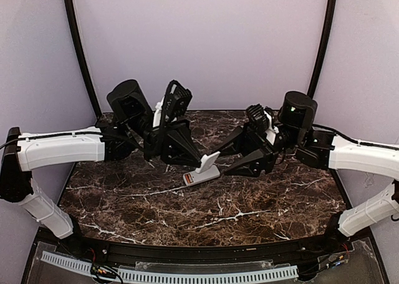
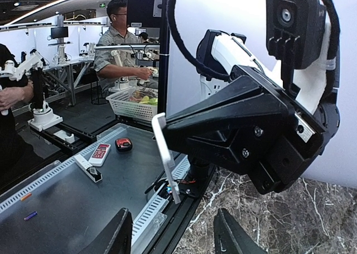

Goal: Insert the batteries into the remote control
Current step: Pass from the left arm to the right

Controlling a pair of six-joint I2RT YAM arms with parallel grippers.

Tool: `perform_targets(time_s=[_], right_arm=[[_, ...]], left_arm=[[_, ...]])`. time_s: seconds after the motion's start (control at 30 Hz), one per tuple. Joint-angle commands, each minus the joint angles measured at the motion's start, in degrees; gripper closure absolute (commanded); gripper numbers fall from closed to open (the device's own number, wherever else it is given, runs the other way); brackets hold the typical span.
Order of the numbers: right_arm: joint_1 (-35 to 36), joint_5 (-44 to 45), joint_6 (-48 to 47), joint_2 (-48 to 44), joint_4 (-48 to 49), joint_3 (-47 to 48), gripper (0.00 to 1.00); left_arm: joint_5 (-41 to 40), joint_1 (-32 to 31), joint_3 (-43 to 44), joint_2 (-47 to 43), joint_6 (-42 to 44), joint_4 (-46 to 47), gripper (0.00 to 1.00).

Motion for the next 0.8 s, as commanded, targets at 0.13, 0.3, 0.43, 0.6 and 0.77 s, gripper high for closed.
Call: perform_targets(time_s=[0.13, 0.3, 0.43, 0.6, 0.77], right_arm=[[3.0, 0.4, -1.5, 2.4, 0.1, 3.9, 0.55], [4.2, -0.3, -1.6, 3.2, 0.0, 5.2, 0.66], [4.9, -0.2, -1.4, 3.6, -0.1, 5.6, 0.76], [5.4, -0.4, -1.6, 3.9, -1.2, 6.1, 0.88], [5.4, 0.2, -1.6, 3.8, -2.6, 6.3, 1.00]], left_arm=[[1.1, -0.9, -1.6, 0.6, -4.1, 7.0, 1.00], [1.1, -0.9, -1.5, 1.1, -4.4, 7.4, 1.00], [0.9, -0.9, -1.5, 1.2, -4.5, 7.4, 1.00], [0.6, -0.8, -1.4, 1.3, -4.2, 6.8, 1.00], [-0.9, -0.2, -1.1, 0.9, -0.6, 1.4, 0.95]])
